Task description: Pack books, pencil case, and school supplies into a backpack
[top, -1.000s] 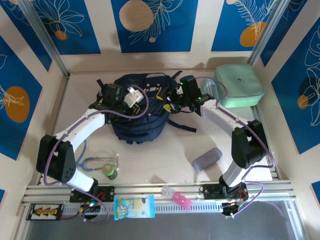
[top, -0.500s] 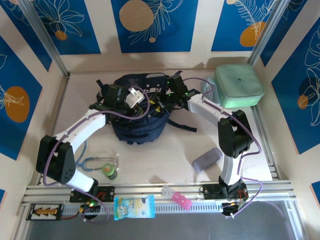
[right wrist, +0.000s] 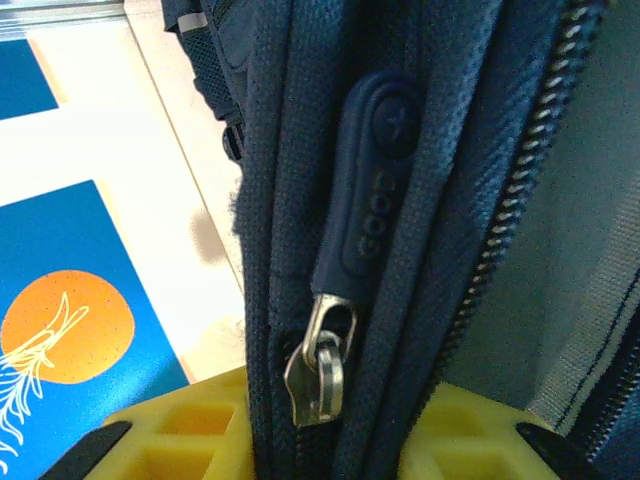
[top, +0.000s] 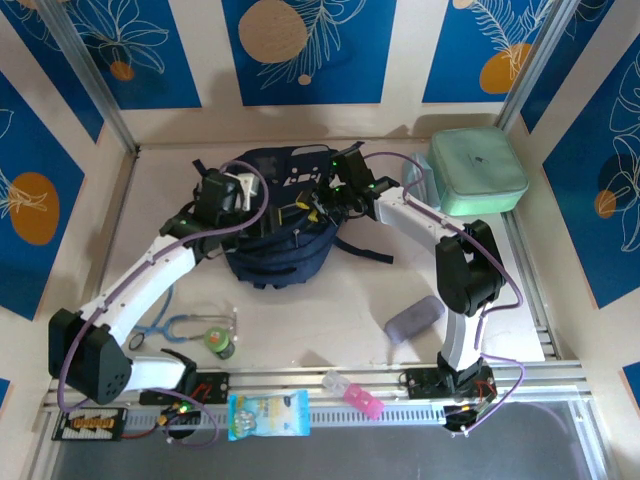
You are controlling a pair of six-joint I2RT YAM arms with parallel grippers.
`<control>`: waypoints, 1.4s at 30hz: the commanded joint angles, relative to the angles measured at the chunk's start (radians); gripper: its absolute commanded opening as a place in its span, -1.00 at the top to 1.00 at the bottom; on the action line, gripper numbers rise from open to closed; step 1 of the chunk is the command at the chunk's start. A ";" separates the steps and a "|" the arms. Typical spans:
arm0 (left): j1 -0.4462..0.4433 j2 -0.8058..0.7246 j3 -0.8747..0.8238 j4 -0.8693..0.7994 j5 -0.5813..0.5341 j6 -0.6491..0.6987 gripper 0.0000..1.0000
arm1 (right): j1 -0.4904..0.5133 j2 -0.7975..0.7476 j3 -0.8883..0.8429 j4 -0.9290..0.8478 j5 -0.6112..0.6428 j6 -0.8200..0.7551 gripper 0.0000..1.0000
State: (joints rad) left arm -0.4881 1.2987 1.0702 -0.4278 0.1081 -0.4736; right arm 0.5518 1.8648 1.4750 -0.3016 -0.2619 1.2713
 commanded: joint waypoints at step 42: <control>-0.201 0.189 0.071 -0.055 -0.144 -0.210 1.00 | 0.010 -0.025 -0.035 0.067 -0.017 0.014 0.64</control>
State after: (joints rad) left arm -0.6834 1.4765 1.1374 -0.4801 -0.0067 -0.6941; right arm 0.5545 1.8648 1.4551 -0.2764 -0.2619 1.2774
